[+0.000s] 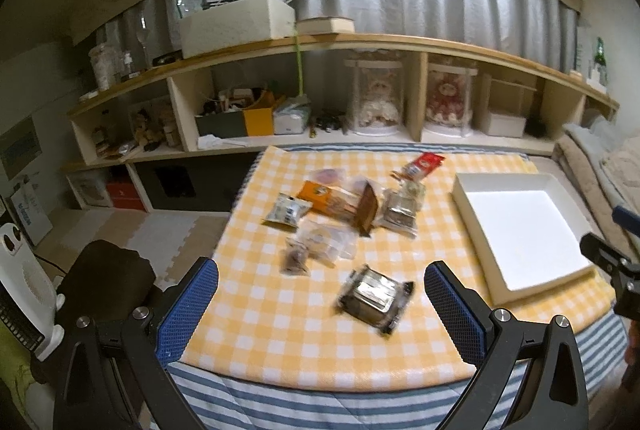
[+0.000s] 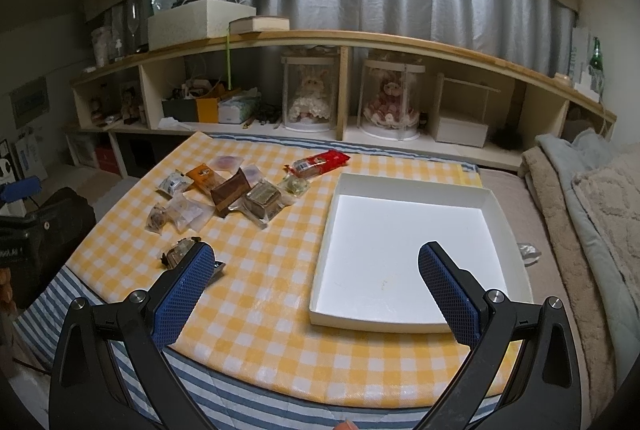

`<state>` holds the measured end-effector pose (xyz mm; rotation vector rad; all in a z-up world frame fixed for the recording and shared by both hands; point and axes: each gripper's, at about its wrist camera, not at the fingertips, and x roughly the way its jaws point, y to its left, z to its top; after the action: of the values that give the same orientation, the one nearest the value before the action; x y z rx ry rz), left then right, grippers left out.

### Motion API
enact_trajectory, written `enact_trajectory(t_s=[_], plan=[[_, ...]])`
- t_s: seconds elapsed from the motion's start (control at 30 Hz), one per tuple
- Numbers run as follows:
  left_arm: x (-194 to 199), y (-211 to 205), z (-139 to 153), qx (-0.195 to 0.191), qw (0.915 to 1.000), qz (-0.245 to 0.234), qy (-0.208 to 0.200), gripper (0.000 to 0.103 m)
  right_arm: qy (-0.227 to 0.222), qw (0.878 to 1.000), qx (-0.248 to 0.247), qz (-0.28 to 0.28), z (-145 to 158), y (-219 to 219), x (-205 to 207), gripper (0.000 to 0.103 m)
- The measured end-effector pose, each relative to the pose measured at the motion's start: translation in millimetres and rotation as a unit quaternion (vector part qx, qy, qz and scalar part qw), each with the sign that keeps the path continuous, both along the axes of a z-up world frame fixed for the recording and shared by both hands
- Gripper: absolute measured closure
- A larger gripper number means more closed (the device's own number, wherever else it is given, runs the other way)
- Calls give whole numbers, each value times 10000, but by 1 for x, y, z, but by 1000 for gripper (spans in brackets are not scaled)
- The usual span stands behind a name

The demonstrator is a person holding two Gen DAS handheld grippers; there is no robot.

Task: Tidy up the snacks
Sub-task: 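Grasp the foil-wrapped square cake with the right gripper while the left grasps the small clear bag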

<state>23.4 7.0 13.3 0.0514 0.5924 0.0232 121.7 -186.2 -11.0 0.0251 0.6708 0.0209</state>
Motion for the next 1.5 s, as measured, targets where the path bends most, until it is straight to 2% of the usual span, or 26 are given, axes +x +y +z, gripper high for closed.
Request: enact_trajectory(t_s=[0.23, 0.37, 0.47, 0.67, 0.77, 0.83, 0.93, 1.07, 1.1, 1.2, 1.33, 1.4, 1.5], plan=[[35, 20, 0, -138, 9996, 225, 134, 0, 89, 9987, 18, 497, -4, 21, 27, 0], [63, 36, 3, -365, 9981, 490, 126, 0, 136, 9959, 16, 893, -10, 39, 47, 0], [84, 48, 5, -688, 9957, 622, 81, 0, 161, 9921, 30, 1243, -17, 54, 62, 0], [130, 67, -1, -768, 9947, 660, 174, 0, 369, 9802, 288, 1924, -46, 85, 100, 0], [161, 76, -13, -873, 9930, 654, 454, 0, 559, 9713, 326, 2289, -70, 100, 119, 0], [176, 79, -21, -827, 9924, 716, 564, 0, 782, 9600, 378, 2664, -90, 109, 130, 0], [198, 74, -40, -620, 9925, 645, 839, 0, 1172, 9371, 423, 3262, -118, 122, 142, 0], [230, 70, -71, -304, 9879, 470, 1445, 1, 1429, 9194, 416, 3640, -139, 134, 149, 0], [237, 70, -78, -239, 9867, 423, 1553, 2, 1524, 9153, 418, 3705, -145, 137, 151, 0], [253, 68, -93, -49, 9836, 288, 1782, 15, 1758, 9050, 441, 3850, -159, 147, 156, 4], [269, 62, -116, 249, 9778, 44, 2080, 29, 2119, 8956, 486, 3881, -174, 151, 162, 29], [272, 59, -126, 284, 9756, -73, 2175, 36, 2208, 8965, 458, 3813, -177, 149, 161, 41], [280, 58, -136, 273, 9717, -221, 2335, 49, 2290, 9035, 438, 3595, -175, 142, 160, 43]])
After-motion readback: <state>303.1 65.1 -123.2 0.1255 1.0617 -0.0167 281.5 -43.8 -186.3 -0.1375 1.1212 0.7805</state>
